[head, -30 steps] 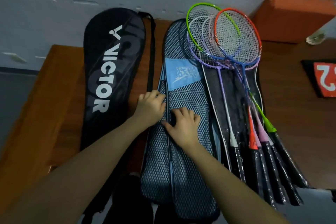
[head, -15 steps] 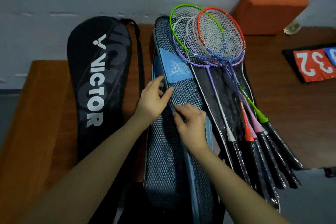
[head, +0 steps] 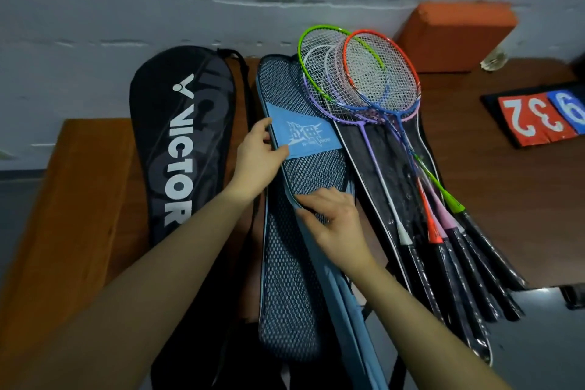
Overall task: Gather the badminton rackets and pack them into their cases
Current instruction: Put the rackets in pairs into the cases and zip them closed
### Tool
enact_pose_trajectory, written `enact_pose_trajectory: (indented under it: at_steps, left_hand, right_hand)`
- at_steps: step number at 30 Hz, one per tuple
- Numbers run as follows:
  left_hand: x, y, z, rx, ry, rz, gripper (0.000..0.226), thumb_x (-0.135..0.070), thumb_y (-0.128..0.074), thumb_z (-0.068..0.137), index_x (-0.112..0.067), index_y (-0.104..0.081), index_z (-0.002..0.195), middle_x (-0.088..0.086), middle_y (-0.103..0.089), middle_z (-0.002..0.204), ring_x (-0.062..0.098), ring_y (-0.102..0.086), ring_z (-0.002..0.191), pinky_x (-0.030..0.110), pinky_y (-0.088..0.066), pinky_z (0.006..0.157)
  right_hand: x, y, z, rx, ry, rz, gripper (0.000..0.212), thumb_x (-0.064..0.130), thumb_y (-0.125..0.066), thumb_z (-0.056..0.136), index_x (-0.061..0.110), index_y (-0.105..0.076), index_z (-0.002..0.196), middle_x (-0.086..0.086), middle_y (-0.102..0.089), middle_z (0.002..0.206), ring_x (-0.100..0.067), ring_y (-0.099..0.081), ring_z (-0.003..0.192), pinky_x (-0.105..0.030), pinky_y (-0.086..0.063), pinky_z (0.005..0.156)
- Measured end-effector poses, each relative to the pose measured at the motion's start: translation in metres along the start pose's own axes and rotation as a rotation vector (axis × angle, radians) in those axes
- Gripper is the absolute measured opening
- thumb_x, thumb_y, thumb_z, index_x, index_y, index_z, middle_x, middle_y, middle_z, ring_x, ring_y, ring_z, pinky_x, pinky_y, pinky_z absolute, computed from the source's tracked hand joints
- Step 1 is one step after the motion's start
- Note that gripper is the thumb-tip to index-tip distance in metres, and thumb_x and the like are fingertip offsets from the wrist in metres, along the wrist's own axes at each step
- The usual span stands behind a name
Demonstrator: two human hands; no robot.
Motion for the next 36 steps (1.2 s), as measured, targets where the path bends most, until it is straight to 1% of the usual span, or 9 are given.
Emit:
enact_pose_trajectory:
  at_steps: [3, 6, 8, 12, 16, 23, 27, 32, 36]
  left_hand:
    - [-0.011, 0.0, -0.003, 0.009, -0.096, -0.002, 0.061, -0.009, -0.059, 0.078, -0.017, -0.042, 0.136, 0.003, -0.055, 0.117, 0.016, -0.061, 0.091, 0.036, -0.051, 0.089]
    - [-0.03, 0.007, -0.017, -0.022, -0.223, 0.031, 0.056, -0.002, -0.056, 0.083, -0.012, -0.042, 0.137, -0.002, -0.049, 0.113, -0.003, -0.053, 0.079, 0.012, -0.045, 0.077]
    - [-0.037, 0.018, -0.03, -0.068, -0.282, 0.038, 0.054, -0.001, -0.055, 0.084, -0.011, -0.042, 0.136, -0.003, -0.047, 0.115, -0.009, -0.049, 0.077, 0.009, -0.042, 0.075]
    - [-0.027, 0.049, -0.054, -0.132, -0.344, 0.145, 0.056, -0.005, -0.057, 0.085, -0.011, -0.04, 0.138, 0.003, -0.048, 0.121, 0.008, -0.051, 0.087, 0.019, -0.042, 0.083]
    - [0.012, 0.06, -0.067, -0.09, -0.286, 0.288, 0.056, -0.011, -0.057, 0.086, -0.004, -0.037, 0.138, 0.013, -0.045, 0.131, 0.019, -0.045, 0.115, 0.029, -0.035, 0.1]
    - [0.099, 0.028, -0.075, 0.189, 0.006, 0.912, 0.062, -0.035, -0.052, 0.085, -0.003, -0.037, 0.136, 0.028, -0.027, 0.144, 0.044, -0.032, 0.127, 0.052, -0.028, 0.101]
    - [0.093, 0.012, -0.087, 0.177, -0.118, 0.888, 0.051, -0.033, -0.058, 0.078, 0.001, -0.057, 0.115, 0.033, -0.041, 0.135, 0.05, -0.042, 0.119, 0.059, -0.035, 0.095]
    - [0.048, -0.017, -0.092, 0.265, -0.202, 0.538, 0.052, -0.049, -0.032, 0.095, -0.021, -0.037, 0.138, 0.005, -0.031, 0.146, 0.022, -0.02, 0.135, 0.036, -0.011, 0.108]
    - [0.019, -0.034, -0.082, 0.244, -0.209, 0.379, 0.041, -0.036, -0.033, 0.098, -0.022, -0.038, 0.137, 0.0, -0.043, 0.137, 0.017, -0.033, 0.13, 0.032, -0.016, 0.105]
  right_hand:
    - [0.004, -0.004, 0.001, 0.08, 0.017, -0.009, 0.028, 0.032, -0.055, 0.082, 0.017, -0.07, 0.1, 0.009, -0.063, 0.086, -0.009, -0.054, 0.084, -0.032, -0.031, 0.08]
    - [0.007, -0.005, 0.0, 0.132, 0.028, -0.041, 0.03, 0.036, -0.054, 0.081, 0.021, -0.068, 0.102, 0.011, -0.061, 0.089, -0.011, -0.056, 0.088, -0.035, -0.03, 0.082]
    - [0.01, -0.009, -0.005, 0.156, 0.069, -0.116, 0.032, 0.04, -0.053, 0.082, 0.023, -0.066, 0.106, 0.012, -0.061, 0.093, -0.011, -0.056, 0.09, -0.035, -0.029, 0.082]
    - [0.011, -0.02, -0.009, 0.192, 0.045, -0.048, 0.036, 0.051, -0.049, 0.088, 0.027, -0.066, 0.11, 0.013, -0.064, 0.098, -0.007, -0.057, 0.096, -0.034, -0.032, 0.086]
    - [-0.023, -0.011, -0.006, 0.02, -0.158, -0.164, 0.034, 0.04, -0.047, 0.093, 0.02, -0.062, 0.116, 0.004, -0.061, 0.105, -0.018, -0.055, 0.103, -0.026, -0.025, 0.083]
    - [-0.09, -0.039, -0.038, 0.236, -0.51, -0.512, 0.055, 0.037, -0.053, 0.09, 0.011, -0.036, 0.136, -0.01, -0.048, 0.128, -0.03, -0.044, 0.119, -0.046, -0.03, 0.097]
    - [-0.076, -0.032, -0.036, 0.127, -0.411, -0.326, 0.052, 0.018, -0.057, 0.089, 0.013, -0.038, 0.137, -0.003, -0.051, 0.133, -0.023, -0.047, 0.121, -0.035, -0.026, 0.095]
    - [-0.019, -0.018, -0.028, 0.0, -0.122, -0.058, 0.051, 0.005, -0.064, 0.082, 0.011, -0.047, 0.129, -0.002, -0.055, 0.108, -0.012, -0.054, 0.095, -0.021, -0.042, 0.086]
    - [-0.016, -0.014, -0.027, -0.014, -0.183, 0.035, 0.048, 0.0, -0.057, 0.083, 0.009, -0.046, 0.129, -0.002, -0.057, 0.102, -0.012, -0.056, 0.087, -0.017, -0.045, 0.079]
Point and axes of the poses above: each hand's wrist, its own z-axis towards the middle knuckle, its own y-axis out of the back of the hand, x = y × z, the point moved 10 cm from there along z, towards the middle knuckle
